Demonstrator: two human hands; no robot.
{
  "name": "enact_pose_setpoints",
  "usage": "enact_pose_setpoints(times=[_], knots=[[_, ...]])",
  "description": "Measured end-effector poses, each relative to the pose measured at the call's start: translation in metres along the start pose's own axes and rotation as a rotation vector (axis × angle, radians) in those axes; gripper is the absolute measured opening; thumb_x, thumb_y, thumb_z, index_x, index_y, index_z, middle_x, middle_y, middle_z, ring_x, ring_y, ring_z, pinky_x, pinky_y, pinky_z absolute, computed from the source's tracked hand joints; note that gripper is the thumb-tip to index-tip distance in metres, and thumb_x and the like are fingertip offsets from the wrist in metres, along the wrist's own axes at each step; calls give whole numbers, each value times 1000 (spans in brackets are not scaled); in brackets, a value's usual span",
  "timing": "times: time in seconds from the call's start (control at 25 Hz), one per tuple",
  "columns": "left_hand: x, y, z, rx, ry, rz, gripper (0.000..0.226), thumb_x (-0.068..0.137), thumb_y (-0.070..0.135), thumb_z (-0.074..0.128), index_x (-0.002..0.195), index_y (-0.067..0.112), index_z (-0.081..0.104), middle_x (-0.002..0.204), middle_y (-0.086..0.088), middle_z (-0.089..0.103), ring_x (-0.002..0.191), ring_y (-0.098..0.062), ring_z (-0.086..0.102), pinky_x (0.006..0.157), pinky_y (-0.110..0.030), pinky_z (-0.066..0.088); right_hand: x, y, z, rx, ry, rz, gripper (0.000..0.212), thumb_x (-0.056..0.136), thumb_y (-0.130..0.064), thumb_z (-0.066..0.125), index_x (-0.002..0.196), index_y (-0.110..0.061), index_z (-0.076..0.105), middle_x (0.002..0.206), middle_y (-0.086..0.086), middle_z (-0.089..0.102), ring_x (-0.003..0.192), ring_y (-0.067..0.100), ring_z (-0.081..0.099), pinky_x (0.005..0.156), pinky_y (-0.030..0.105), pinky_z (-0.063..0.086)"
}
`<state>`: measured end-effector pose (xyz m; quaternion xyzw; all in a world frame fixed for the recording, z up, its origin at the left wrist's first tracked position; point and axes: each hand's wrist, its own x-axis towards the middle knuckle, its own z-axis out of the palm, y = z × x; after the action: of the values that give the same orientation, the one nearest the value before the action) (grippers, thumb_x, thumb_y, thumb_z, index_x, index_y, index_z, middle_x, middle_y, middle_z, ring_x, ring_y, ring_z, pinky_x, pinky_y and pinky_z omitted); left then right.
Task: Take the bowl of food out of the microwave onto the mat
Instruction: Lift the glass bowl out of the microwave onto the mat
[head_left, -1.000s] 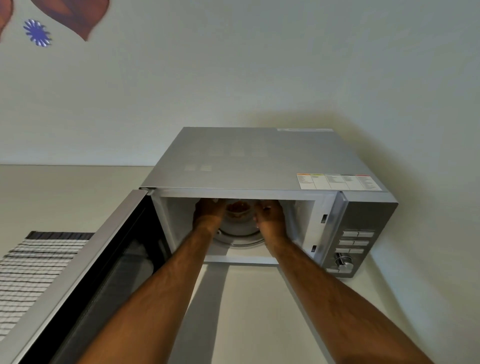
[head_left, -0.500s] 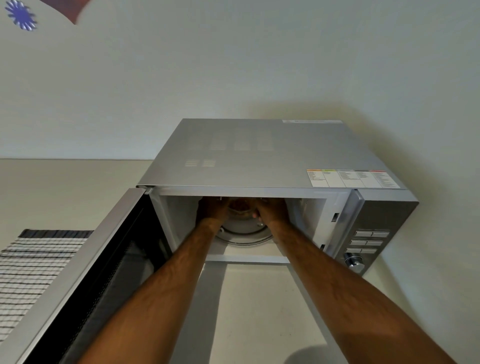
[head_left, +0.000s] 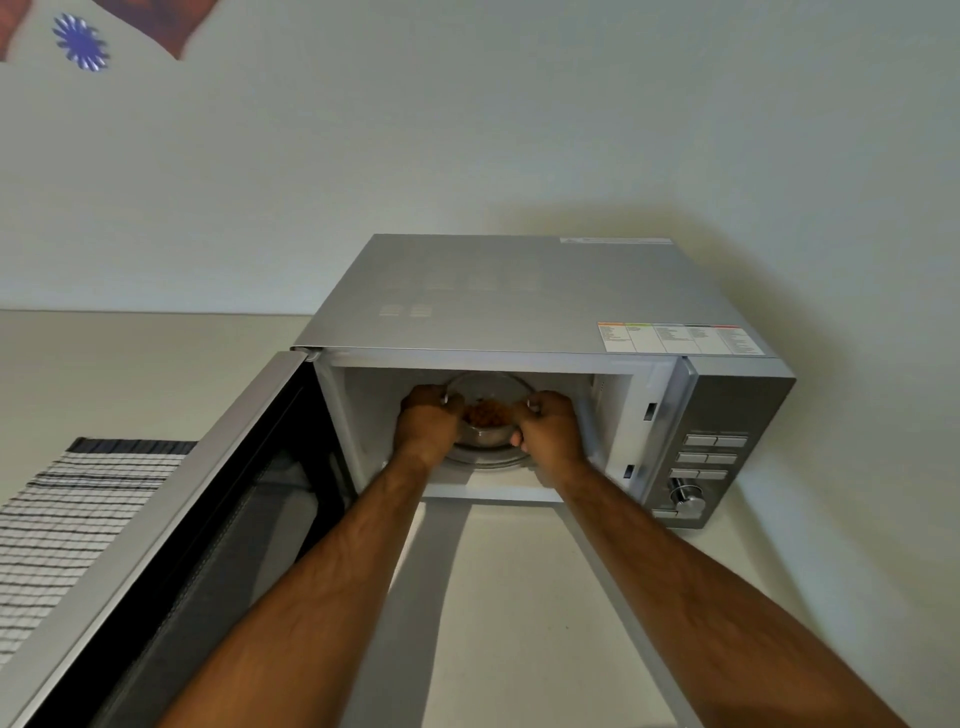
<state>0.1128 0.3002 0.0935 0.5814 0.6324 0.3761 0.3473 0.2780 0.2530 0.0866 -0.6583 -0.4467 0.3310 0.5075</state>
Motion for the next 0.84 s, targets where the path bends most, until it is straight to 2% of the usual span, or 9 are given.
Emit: enact_pose_setpoints(times=[0.12,0.2,0.28,0.36,0.44,0.52,0.6,0.72,0.84], knots=[[-27,6,-6,-8,15,-3,22,99,21,64,104,5,79,98,-18,79,88,-38,77,82,-45,65,-20,-1,-9,4,-9,-2,17,94,-8,60,78,-12,65,48,3,63,37,9,56,42,22,47],[-49,11,-12,12,25,26,20,99,21,64,95,8,78,91,-14,78,84,-34,77,78,-43,65,-36,-4,-18,11,-9,-22,23,93,-7,60,71,-14,63,41,-2,60,35,6,55,42,17,46],[-70,15,-17,46,48,45,23,99,22,62,89,8,76,87,-14,76,83,-34,75,75,-42,62,-52,-6,-24,13,-13,-36,29,94,-7,61,66,-16,58,39,-2,58,34,8,54,41,19,44],[-91,18,-24,72,60,49,25,100,24,61,91,7,76,89,-15,76,82,-34,75,74,-43,64,-69,-9,-30,21,-21,-40,26,95,-8,61,70,-14,57,44,1,59,38,13,54,43,23,44],[-113,21,-30,79,60,46,25,101,26,60,95,9,76,89,-12,75,73,-27,75,59,-30,62,-88,-13,-38,27,-38,-32,14,97,-11,61,84,-7,62,52,8,61,43,17,56,47,26,46],[-135,25,-37,98,76,48,24,101,27,60,91,11,75,82,-11,74,61,-19,70,43,-19,48,-106,-18,-45,21,-46,-28,13,98,-14,62,96,-2,65,55,8,64,43,15,58,46,25,47],[-156,30,-46,111,105,63,26,100,28,61,82,12,72,75,-10,72,60,-22,69,46,-24,46,-127,-26,-53,13,-48,-32,13,99,-18,64,100,-5,67,61,8,67,43,10,60,44,22,47],[-187,40,-60,104,117,99,31,102,30,62,80,10,72,77,-11,73,68,-26,71,59,-38,58,-157,-41,-68,4,-67,-56,14,100,-19,64,106,-7,68,70,12,70,44,6,62,43,18,48],[-217,53,-83,127,121,157,31,102,27,60,81,8,73,71,-13,72,57,-16,68,57,-32,54,-188,-59,-82,-8,-96,-114,15,99,-17,62,106,-4,67,65,11,70,42,5,61,43,17,49]])
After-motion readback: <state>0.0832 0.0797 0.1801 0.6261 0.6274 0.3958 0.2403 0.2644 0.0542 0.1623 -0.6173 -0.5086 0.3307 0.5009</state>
